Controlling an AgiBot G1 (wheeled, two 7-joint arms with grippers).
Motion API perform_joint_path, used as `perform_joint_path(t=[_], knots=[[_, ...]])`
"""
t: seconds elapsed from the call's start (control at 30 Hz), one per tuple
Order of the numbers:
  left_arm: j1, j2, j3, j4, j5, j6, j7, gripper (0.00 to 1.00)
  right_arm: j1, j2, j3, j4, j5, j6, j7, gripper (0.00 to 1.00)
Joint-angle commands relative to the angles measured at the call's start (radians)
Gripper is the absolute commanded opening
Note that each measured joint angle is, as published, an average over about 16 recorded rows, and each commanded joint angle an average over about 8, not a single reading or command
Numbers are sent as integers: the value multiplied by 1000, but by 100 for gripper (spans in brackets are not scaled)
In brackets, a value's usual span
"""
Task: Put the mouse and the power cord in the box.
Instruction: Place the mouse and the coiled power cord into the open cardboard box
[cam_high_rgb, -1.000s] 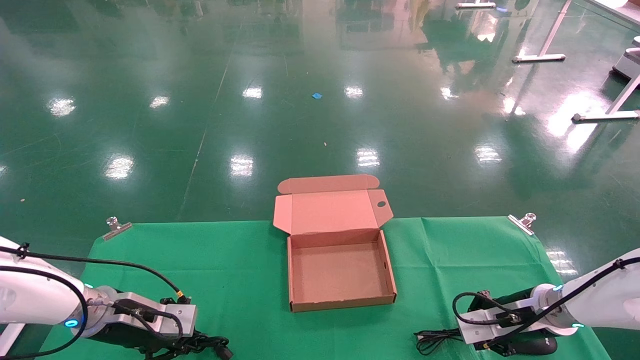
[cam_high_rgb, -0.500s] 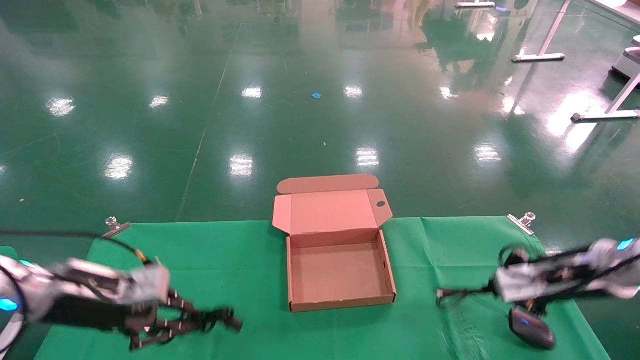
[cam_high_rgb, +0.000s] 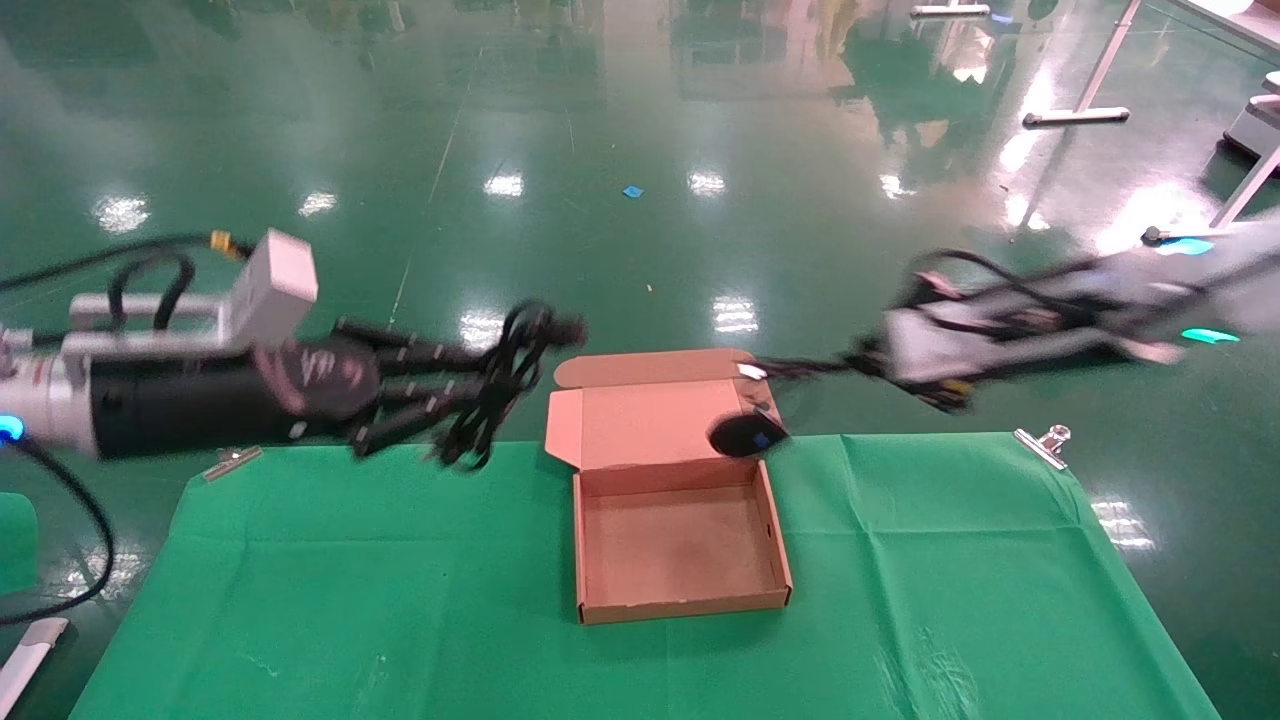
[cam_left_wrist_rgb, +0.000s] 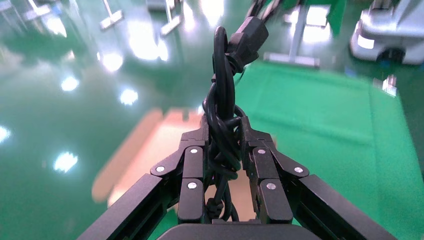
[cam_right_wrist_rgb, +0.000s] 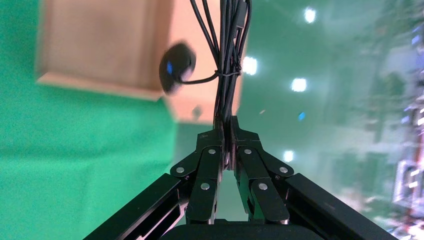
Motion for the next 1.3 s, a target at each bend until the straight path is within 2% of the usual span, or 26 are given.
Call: perform_joint_path(t=[0.03,0.2,0.33,0.63,0.87,0.97,1.13,1.2,1.23,1.3], knots=[[-4,11,-21,-16,-35,-7,-33,0,-4,-40,-1,41,-6,43,32,0],[-13,10,-40,-44,-64,-31,-59,0,-40,-178,-20,-18,-25,129,24,0],[-7,-4,-44,-65,-70,-31,-63,0,-84,-242,-30,-71,-11,164,13,0],[16,-43,-16,-134,-38,-6,-55,0,-200,-256,-62,-128,55,244,99,0],[14,-70,17,-178,3,-13,-56,0,-256,-256,-81,-140,87,368,140,1],[10,-76,30,-193,20,-15,-62,0,-279,-257,-88,-131,103,423,151,13],[10,-76,50,-228,42,-19,-94,0,-301,-256,-103,-116,131,474,165,75],[13,-71,57,-252,49,-26,-117,0,-304,-256,-111,-113,140,483,168,93],[15,-67,61,-266,53,-31,-129,0,-304,-255,-115,-112,144,486,170,100],[18,-56,68,-303,63,-46,-158,0,-305,-254,-124,-114,150,491,171,100]])
